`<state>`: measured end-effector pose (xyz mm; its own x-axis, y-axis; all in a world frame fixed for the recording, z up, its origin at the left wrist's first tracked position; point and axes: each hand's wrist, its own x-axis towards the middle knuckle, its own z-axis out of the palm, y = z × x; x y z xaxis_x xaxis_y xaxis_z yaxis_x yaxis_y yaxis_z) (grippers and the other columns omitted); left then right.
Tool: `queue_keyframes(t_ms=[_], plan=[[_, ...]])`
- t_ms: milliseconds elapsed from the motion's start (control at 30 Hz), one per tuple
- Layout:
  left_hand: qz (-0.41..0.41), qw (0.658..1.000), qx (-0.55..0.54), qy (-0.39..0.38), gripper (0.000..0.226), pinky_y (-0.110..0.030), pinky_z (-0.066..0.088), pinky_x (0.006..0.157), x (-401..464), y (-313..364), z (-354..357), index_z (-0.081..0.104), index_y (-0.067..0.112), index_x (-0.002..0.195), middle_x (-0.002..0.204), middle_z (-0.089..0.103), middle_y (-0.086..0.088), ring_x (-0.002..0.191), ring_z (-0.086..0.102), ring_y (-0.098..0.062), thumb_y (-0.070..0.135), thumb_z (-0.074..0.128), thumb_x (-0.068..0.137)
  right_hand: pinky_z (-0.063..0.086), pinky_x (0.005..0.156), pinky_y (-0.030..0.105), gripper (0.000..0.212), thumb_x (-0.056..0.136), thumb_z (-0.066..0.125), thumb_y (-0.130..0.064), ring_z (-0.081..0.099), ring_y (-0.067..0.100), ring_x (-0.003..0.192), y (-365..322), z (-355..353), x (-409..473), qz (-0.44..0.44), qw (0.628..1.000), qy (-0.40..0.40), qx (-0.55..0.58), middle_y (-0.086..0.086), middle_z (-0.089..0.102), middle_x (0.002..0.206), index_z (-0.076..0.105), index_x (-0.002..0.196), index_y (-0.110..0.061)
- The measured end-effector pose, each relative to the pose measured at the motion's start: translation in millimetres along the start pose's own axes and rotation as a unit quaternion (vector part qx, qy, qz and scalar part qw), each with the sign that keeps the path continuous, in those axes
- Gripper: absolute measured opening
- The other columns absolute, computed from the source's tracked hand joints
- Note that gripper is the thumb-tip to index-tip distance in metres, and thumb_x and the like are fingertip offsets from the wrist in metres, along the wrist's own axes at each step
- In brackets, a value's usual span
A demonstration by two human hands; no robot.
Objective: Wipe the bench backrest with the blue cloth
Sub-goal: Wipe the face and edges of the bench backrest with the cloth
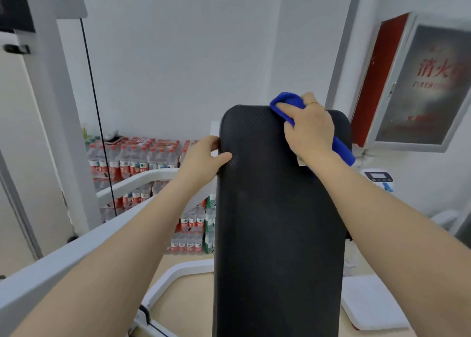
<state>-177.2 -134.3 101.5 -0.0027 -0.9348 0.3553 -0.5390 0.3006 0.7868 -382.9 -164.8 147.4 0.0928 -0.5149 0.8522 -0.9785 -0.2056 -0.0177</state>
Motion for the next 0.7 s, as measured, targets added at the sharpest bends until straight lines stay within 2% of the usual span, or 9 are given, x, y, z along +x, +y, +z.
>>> queue_keyframes(t_ms=[100, 200, 267, 333, 367, 433, 533, 600, 700], plan=[[-0.003, 0.999, 0.031, 0.014, 0.038, -0.045, 0.049, 0.093, 3.7, 5.2, 2.3, 0.050, 0.012, 0.125, 0.126, 0.059, -0.003, 0.109, 0.057, -0.027, 0.023, 0.054, 0.089, 0.043, 0.060, 0.035, 0.041, 0.076, 0.060, -0.007, 0.053, 0.032, 0.071, -6.2, 11.4, -32.6, -0.073, 0.997, 0.019, 0.023, 0.017, 0.056, 0.098, 0.066, 0.116, -0.018], [0.006, 0.997, 0.060, 0.047, 0.036, -0.034, 0.045, 0.087, -1.5, 8.5, 11.2, 0.049, 0.009, 0.125, 0.126, 0.058, -0.007, 0.109, 0.056, -0.029, 0.020, 0.048, 0.091, 0.039, 0.052, 0.030, 0.044, 0.068, 0.068, -0.007, 0.050, 0.026, 0.058, -11.6, 25.8, -98.7, -0.158, 0.987, -0.005, 0.033, 0.013, 0.060, 0.089, 0.069, 0.110, -0.019], [0.001, 0.996, 0.061, 0.058, 0.038, -0.036, 0.045, 0.084, -9.5, 9.8, 17.5, 0.045, 0.010, 0.128, 0.125, 0.057, -0.009, 0.108, 0.055, -0.029, 0.021, 0.046, 0.092, 0.035, 0.051, 0.028, 0.046, 0.065, 0.074, -0.010, 0.049, 0.023, 0.056, -11.6, 24.4, -124.4, -0.204, 0.978, -0.041, 0.016, 0.012, 0.061, 0.087, 0.069, 0.110, -0.021], [-0.005, 0.998, 0.034, 0.055, 0.042, -0.041, 0.047, 0.088, -14.5, 10.8, 19.6, 0.043, 0.012, 0.129, 0.124, 0.057, -0.007, 0.106, 0.055, -0.027, 0.025, 0.049, 0.089, 0.033, 0.052, 0.028, 0.041, 0.068, 0.070, -0.010, 0.049, 0.024, 0.056, -6.2, 20.3, -116.9, -0.238, 0.970, -0.050, -0.008, 0.012, 0.061, 0.087, 0.070, 0.106, -0.023], [-0.001, 0.998, 0.030, 0.051, 0.044, -0.041, 0.047, 0.089, -15.0, 12.3, 20.1, 0.042, 0.012, 0.129, 0.125, 0.056, -0.007, 0.108, 0.055, -0.027, 0.026, 0.053, 0.088, 0.034, 0.053, 0.030, 0.036, 0.071, 0.064, -0.010, 0.050, 0.027, 0.057, -1.9, 16.3, -103.4, -0.232, 0.972, -0.044, -0.018, 0.013, 0.061, 0.088, 0.070, 0.104, -0.025], [0.001, 0.998, 0.036, 0.045, 0.048, -0.040, 0.045, 0.092, -15.5, 13.6, 19.5, 0.040, 0.011, 0.131, 0.130, 0.053, -0.008, 0.114, 0.052, -0.028, 0.024, 0.056, 0.088, 0.039, 0.058, 0.036, 0.037, 0.076, 0.054, -0.009, 0.052, 0.033, 0.066, 6.9, 7.5, -69.6, -0.157, 0.987, -0.003, -0.016, 0.016, 0.060, 0.094, 0.069, 0.105, -0.025], [-0.014, 0.999, 0.025, 0.045, 0.053, -0.041, 0.044, 0.096, -15.1, 15.5, 19.3, 0.035, 0.013, 0.137, 0.138, 0.047, -0.005, 0.120, 0.050, -0.028, 0.022, 0.057, 0.089, 0.040, 0.070, 0.042, 0.047, 0.080, 0.058, -0.001, 0.051, 0.036, 0.084, 13.3, 3.0, -35.9, -0.030, 0.999, -0.004, -0.020, 0.018, 0.056, 0.112, 0.064, 0.119, -0.026], [-0.016, 0.998, 0.012, 0.053, 0.055, -0.042, 0.043, 0.098, -14.1, 15.8, 21.0, 0.033, 0.014, 0.139, 0.140, 0.046, -0.004, 0.122, 0.049, -0.028, 0.022, 0.057, 0.090, 0.040, 0.068, 0.042, 0.049, 0.077, 0.060, 0.002, 0.050, 0.036, 0.082, 11.8, 7.9, -42.7, -0.024, 1.000, 0.019, -0.007, 0.017, 0.056, 0.111, 0.065, 0.117, -0.025], [-0.016, 0.998, 0.004, 0.068, 0.057, -0.042, 0.042, 0.098, -14.7, 12.8, 26.7, 0.029, 0.016, 0.141, 0.140, 0.046, -0.005, 0.124, 0.047, -0.028, 0.021, 0.056, 0.090, 0.038, 0.060, 0.036, 0.042, 0.074, 0.053, -0.002, 0.049, 0.033, 0.072, 13.8, 22.9, -100.4, -0.096, 0.995, 0.034, 0.010, 0.013, 0.053, 0.104, 0.069, 0.106, -0.024]])
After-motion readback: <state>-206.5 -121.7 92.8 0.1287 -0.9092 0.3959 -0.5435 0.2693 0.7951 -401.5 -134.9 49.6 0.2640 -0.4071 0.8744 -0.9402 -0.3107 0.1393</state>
